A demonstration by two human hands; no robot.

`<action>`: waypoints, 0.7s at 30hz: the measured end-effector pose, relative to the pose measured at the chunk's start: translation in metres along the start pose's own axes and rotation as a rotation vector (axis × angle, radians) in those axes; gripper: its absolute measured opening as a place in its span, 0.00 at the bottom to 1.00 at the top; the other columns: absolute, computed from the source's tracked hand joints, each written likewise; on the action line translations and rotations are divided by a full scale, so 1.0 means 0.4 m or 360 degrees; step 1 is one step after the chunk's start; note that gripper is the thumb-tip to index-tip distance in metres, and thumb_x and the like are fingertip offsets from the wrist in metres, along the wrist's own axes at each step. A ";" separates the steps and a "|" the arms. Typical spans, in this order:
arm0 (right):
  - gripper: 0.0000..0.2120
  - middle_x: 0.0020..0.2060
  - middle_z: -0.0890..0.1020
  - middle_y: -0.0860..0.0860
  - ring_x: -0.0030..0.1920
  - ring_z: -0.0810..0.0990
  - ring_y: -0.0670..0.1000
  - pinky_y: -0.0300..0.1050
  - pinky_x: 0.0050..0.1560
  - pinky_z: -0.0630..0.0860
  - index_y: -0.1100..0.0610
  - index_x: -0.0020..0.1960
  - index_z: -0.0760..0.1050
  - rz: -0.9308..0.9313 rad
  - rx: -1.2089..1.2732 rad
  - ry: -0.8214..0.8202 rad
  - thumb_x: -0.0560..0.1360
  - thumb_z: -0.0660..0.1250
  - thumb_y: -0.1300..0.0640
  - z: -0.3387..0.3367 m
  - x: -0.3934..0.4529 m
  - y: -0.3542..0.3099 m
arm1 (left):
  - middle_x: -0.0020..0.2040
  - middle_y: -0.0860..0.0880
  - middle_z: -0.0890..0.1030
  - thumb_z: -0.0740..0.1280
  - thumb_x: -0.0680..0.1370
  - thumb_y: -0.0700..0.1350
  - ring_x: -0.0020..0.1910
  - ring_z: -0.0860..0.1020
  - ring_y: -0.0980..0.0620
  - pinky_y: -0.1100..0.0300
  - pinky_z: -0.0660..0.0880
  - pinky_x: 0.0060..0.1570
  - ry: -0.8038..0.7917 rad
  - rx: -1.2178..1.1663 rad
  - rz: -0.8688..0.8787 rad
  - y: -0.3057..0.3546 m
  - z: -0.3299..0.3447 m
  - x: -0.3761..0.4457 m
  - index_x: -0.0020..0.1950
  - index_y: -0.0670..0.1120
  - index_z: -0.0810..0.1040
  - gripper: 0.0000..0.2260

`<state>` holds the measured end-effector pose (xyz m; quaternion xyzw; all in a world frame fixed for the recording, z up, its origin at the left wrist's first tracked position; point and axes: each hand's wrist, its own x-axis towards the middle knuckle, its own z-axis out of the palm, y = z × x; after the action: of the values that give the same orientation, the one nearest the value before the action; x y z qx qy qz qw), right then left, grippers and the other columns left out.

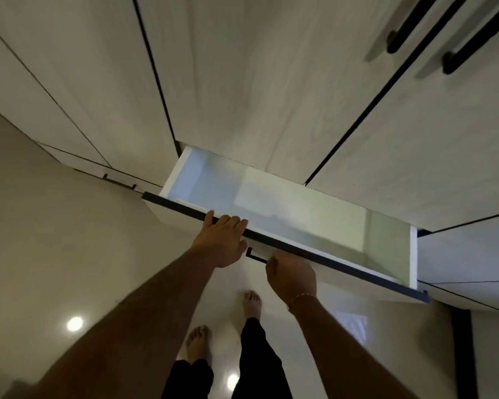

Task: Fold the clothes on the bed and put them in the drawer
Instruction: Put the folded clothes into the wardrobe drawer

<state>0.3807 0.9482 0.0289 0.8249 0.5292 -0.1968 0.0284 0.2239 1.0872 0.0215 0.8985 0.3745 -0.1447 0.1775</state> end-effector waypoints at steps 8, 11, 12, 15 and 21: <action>0.16 0.62 0.79 0.48 0.63 0.76 0.53 0.52 0.59 0.75 0.50 0.67 0.73 -0.0079 0.0316 0.0111 0.82 0.63 0.47 -0.037 -0.033 -0.139 | 0.71 0.47 0.78 0.54 0.86 0.55 0.70 0.74 0.45 0.47 0.61 0.76 -0.0024 -0.0475 -0.0129 -0.019 0.033 -0.157 0.79 0.50 0.65 0.23; 0.16 0.64 0.78 0.49 0.64 0.75 0.53 0.54 0.62 0.75 0.50 0.68 0.73 -0.0224 0.0456 0.0056 0.82 0.64 0.47 -0.038 -0.019 -0.213 | 0.62 0.49 0.83 0.57 0.84 0.47 0.62 0.79 0.46 0.49 0.73 0.66 -0.0025 -0.0838 -0.0266 -0.032 0.025 -0.218 0.74 0.52 0.71 0.18; 0.16 0.64 0.78 0.48 0.64 0.75 0.53 0.54 0.62 0.75 0.49 0.68 0.73 -0.0324 0.0476 0.0028 0.82 0.64 0.47 -0.037 -0.014 -0.254 | 0.59 0.50 0.84 0.58 0.83 0.44 0.57 0.80 0.46 0.48 0.76 0.61 0.0057 -0.0901 -0.0357 -0.045 0.018 -0.250 0.70 0.52 0.74 0.17; 0.16 0.64 0.78 0.48 0.64 0.75 0.53 0.54 0.61 0.75 0.49 0.68 0.72 -0.0630 0.0447 -0.0061 0.82 0.65 0.48 -0.022 -0.029 -0.376 | 0.57 0.49 0.84 0.56 0.77 0.43 0.55 0.81 0.47 0.48 0.78 0.56 0.0395 -0.1061 -0.0714 -0.088 0.036 -0.364 0.63 0.51 0.79 0.19; 0.17 0.64 0.77 0.49 0.64 0.75 0.51 0.52 0.62 0.76 0.50 0.68 0.72 -0.1225 0.0376 -0.0314 0.81 0.66 0.49 0.056 -0.174 -0.660 | 0.57 0.51 0.84 0.61 0.81 0.43 0.56 0.81 0.51 0.53 0.79 0.58 0.0675 -0.1541 -0.1464 -0.215 0.174 -0.733 0.68 0.52 0.77 0.16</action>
<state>0.1155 0.9982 0.0756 0.5415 0.7676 -0.3304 -0.0916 -0.0460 0.9315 0.0563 0.4777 0.7656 0.1562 0.4016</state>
